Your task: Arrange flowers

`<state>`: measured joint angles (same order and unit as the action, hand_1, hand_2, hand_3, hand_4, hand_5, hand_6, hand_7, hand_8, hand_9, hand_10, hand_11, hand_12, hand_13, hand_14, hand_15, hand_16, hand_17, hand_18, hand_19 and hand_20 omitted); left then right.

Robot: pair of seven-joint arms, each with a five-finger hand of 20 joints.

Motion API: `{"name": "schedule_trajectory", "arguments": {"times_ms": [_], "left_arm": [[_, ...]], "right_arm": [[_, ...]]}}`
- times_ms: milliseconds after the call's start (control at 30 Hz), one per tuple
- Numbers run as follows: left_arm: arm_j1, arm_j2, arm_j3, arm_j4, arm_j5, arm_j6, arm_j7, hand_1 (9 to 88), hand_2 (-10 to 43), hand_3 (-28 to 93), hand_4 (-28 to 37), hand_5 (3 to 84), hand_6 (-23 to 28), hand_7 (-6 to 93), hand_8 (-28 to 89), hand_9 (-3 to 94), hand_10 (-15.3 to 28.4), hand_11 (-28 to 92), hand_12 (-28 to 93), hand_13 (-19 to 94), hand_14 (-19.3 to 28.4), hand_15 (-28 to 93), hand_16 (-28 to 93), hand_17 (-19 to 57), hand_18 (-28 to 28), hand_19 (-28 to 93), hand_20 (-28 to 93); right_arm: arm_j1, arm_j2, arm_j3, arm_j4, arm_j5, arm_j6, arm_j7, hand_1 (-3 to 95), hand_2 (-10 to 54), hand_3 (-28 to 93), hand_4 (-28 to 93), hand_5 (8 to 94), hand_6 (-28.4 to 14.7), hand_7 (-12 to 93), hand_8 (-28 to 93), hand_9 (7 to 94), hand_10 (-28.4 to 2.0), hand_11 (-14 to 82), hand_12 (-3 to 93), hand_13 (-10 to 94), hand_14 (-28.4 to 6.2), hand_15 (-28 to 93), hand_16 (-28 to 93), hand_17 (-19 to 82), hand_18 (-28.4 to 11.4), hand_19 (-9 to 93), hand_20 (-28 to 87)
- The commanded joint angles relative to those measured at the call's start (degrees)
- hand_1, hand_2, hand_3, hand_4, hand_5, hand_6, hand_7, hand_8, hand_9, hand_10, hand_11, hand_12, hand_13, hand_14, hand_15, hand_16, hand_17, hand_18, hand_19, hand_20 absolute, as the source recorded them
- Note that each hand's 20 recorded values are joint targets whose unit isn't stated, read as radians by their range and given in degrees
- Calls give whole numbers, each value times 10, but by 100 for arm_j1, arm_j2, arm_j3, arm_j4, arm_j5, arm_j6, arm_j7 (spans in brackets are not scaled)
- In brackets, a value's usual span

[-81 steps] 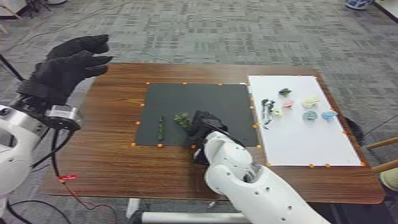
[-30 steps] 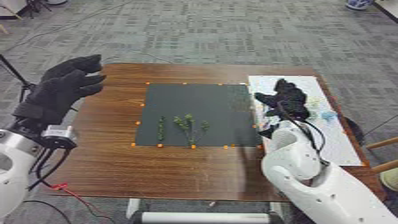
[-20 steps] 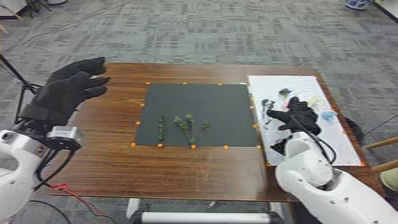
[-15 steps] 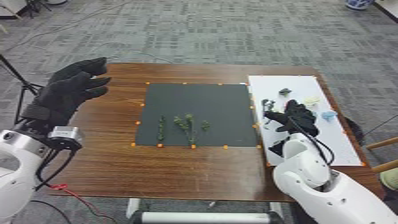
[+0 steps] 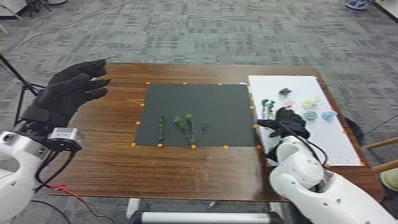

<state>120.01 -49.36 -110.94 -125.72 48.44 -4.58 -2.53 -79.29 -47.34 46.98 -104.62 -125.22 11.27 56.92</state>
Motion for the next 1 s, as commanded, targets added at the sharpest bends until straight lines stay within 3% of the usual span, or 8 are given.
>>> {"name": "schedule_trajectory", "arguments": {"times_ms": [33,333,433,500,600,767,1000], "left_arm": [[87,-83,-48,-29,-55,44,-26,278,-64,681,-264,257,26,247,-119,199,112,264,117,131,145,434,-97,-76,205,410,59],[77,-88,-86,-29,-47,56,-58,276,-62,682,-264,257,26,247,-119,203,112,267,115,133,148,439,-98,-76,205,410,59],[56,-100,-73,-25,-50,86,-58,276,-61,682,-264,258,27,246,-119,203,112,266,115,133,148,439,-99,-75,205,411,59],[41,-101,-41,-22,-53,108,-26,275,-61,683,-264,258,27,246,-119,203,113,266,115,133,148,439,-99,-75,205,411,59],[-26,-80,17,2,-54,76,-48,275,-60,684,-264,258,26,247,-119,204,113,265,115,133,147,439,-99,-75,205,411,58],[95,-79,-93,-29,-94,118,-75,274,-58,684,-265,258,27,246,-119,204,113,266,115,133,147,438,-99,-75,205,411,58],[152,-115,-131,-55,-73,126,-49,271,-51,686,-266,259,28,244,-118,204,113,266,115,134,148,438,-98,-76,206,412,58]], "right_arm": [[413,-39,-329,379,313,-173,-151,156,-95,762,-283,482,-86,588,-185,495,-168,638,573,548,-167,819,407,309,-234,876,503],[1007,-103,-1019,819,221,-518,-80,192,-95,791,-282,531,-66,594,-182,559,-163,626,565,577,-150,807,416,342,-231,902,493],[1122,-92,-1130,949,247,-979,-466,225,-95,802,-281,551,-57,607,-179,588,-155,628,569,607,-142,809,425,358,-232,916,493],[1211,-153,-1165,1036,321,-1772,-605,254,-95,801,-282,575,-48,619,-174,620,-144,627,573,633,-135,809,433,382,-231,929,504],[1269,-188,-1284,1143,431,-1961,-722,337,-95,767,-282,601,-14,610,130,672,-130,633,572,675,-121,809,446,414,-226,932,533],[1145,-170,-1120,977,470,-2111,-1128,448,-95,794,-277,666,4,617,196,737,-114,636,564,726,-112,817,450,454,-230,932,594],[1088,-71,-1129,669,570,-1712,-1229,423,-95,829,-198,735,-4,573,246,798,-117,633,561,766,-114,825,448,488,-235,932,640]]}}
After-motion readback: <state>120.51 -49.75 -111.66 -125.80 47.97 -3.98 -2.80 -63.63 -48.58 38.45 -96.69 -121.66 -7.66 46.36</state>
